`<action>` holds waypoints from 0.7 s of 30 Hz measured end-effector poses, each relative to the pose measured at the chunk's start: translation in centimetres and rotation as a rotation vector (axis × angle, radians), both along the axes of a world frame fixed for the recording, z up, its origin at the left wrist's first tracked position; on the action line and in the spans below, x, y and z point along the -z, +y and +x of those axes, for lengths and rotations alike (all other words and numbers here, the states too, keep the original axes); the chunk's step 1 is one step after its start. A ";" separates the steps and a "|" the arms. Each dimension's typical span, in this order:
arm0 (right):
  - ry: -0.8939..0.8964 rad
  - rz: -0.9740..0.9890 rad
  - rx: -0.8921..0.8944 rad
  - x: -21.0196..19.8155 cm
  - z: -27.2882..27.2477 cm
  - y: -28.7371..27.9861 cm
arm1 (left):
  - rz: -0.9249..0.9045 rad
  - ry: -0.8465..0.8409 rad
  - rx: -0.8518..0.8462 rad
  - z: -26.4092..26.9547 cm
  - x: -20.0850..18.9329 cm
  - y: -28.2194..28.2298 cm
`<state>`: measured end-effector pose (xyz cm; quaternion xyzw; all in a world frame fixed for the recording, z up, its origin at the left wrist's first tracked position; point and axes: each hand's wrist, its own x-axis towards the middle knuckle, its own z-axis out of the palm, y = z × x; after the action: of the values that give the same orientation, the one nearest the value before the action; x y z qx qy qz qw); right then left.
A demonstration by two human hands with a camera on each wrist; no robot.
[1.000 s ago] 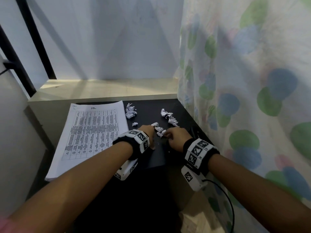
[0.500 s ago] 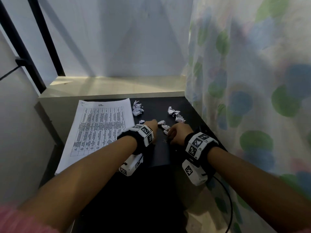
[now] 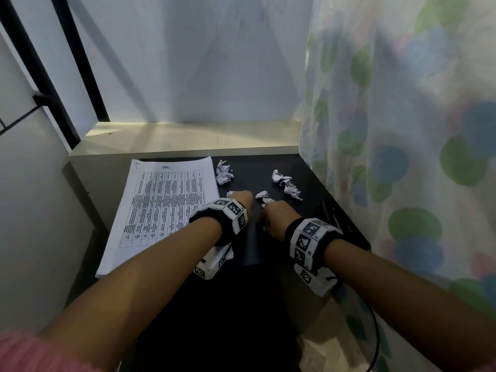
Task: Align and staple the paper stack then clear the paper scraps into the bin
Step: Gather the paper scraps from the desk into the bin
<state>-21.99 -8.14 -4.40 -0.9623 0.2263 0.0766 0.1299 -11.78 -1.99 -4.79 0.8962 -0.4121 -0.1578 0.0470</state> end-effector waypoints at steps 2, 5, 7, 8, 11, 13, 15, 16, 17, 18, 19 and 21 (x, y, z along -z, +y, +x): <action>0.005 -0.037 0.006 0.4 0.2 0.4 | 0.007 0.004 -0.003 -0.1 -0.1 -0.1; 0.013 -0.070 0.016 0.4 0.3 0.6 | 0.010 0.007 0.002 -0.1 -0.2 0.0; 0.010 -0.059 0.033 0.3 0.3 0.5 | 0.016 0.017 0.004 -0.1 0.0 0.1; 0.011 -0.047 0.042 0.1 0.4 0.4 | 0.011 0.021 0.006 -0.1 0.0 0.1; 0.022 -0.020 0.069 -0.3 0.6 0.1 | 0.007 0.026 0.003 -0.1 -0.1 0.3; 0.017 -0.021 0.063 -0.6 0.8 0.0 | 0.002 0.028 0.006 -0.2 0.0 0.3; 0.025 -0.017 0.051 -0.9 1.0 -0.1 | -0.001 0.029 0.004 -0.2 0.0 0.4; 0.032 -0.007 0.044 -1.1 1.0 -0.2 | -0.001 0.032 0.001 -0.2 0.0 0.4; 0.036 0.008 0.035 -1.3 1.0 -0.4 | 0.001 0.035 0.001 -0.2 0.1 0.5; 0.045 0.022 0.026 -1.5 0.9 -0.4 | -0.003 0.037 0.005 -0.2 0.1 0.6; 0.059 0.034 0.016 -1.7 0.9 -0.6 | -0.010 0.034 0.014 -0.2 0.1 0.7; 0.088 0.067 0.013 -1.9 0.8 -0.8 | -0.019 0.024 0.033 -0.2 0.2 0.7</action>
<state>-21.16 -8.93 -2.53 -0.9515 0.2356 0.1256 0.1525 -11.99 -1.24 -4.98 0.8867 -0.4279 -0.1651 0.0578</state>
